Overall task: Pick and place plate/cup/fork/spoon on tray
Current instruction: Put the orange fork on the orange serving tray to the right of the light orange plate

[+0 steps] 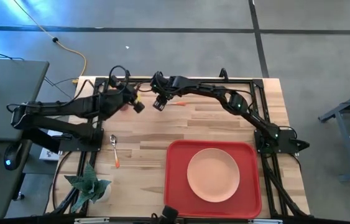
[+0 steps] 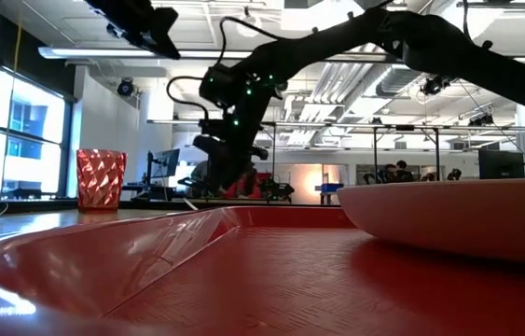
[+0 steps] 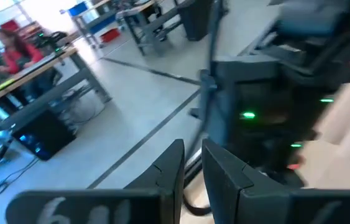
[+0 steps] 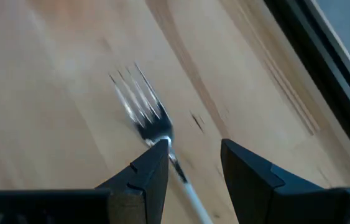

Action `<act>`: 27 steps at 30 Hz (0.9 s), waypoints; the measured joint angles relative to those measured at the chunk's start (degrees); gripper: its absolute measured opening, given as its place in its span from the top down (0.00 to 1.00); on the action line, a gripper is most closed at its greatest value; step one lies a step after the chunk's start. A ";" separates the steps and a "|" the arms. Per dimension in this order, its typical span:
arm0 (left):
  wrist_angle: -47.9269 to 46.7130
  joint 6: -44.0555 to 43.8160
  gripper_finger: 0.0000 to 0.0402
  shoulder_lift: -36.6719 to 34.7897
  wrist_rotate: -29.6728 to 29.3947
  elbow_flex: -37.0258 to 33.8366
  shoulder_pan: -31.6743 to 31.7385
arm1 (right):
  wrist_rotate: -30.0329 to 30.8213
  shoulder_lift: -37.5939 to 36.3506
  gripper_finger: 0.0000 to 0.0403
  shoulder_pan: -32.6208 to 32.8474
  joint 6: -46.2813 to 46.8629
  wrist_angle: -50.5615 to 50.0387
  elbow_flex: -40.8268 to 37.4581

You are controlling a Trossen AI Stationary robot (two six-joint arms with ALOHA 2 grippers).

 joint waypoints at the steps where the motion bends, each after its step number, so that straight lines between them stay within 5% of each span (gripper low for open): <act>1: 0.07 0.01 0.88 0.30 0.52 0.00 1.08 | -0.02 0.15 0.66 -0.14 -1.17 -0.69 -0.04; 15: 4.40 4.46 0.88 6.69 12.16 -0.02 12.99 | -6.51 0.20 0.66 -0.31 -26.03 -8.17 -0.07; 27: 6.89 6.32 0.88 6.77 13.29 -0.02 15.71 | -9.16 1.14 0.66 -3.17 -42.66 -7.09 -0.15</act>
